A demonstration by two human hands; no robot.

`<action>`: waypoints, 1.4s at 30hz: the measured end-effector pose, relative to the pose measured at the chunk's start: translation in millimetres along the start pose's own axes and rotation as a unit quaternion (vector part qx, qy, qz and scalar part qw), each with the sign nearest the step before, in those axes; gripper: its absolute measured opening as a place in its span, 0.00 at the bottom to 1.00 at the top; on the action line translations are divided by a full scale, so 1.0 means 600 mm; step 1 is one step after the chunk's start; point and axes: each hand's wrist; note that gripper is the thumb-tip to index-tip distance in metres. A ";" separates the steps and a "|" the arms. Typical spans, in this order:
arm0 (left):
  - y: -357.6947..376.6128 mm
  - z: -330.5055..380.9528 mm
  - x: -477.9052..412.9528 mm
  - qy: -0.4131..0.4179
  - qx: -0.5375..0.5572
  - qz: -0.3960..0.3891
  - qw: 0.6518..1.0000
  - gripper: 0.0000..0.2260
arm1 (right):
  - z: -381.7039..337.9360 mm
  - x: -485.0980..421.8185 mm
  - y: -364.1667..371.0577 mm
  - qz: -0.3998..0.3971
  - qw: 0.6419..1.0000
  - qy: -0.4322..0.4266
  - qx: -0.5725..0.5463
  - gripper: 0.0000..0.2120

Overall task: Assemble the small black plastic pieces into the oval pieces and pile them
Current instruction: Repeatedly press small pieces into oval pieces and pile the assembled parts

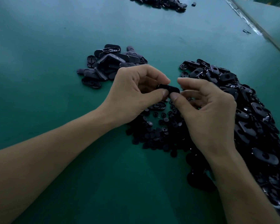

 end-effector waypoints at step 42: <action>0.001 0.001 0.003 -0.036 0.003 -0.032 0.999 0.13 | 0.007 -0.003 -0.015 -0.088 0.993 0.039 -0.074 0.09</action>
Point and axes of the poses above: each hand's wrist, its own x-axis away from the middle knuckle, its own y-axis out of the palm, z = x × y, and after that the axes turned 7 degrees about -z, right-handed
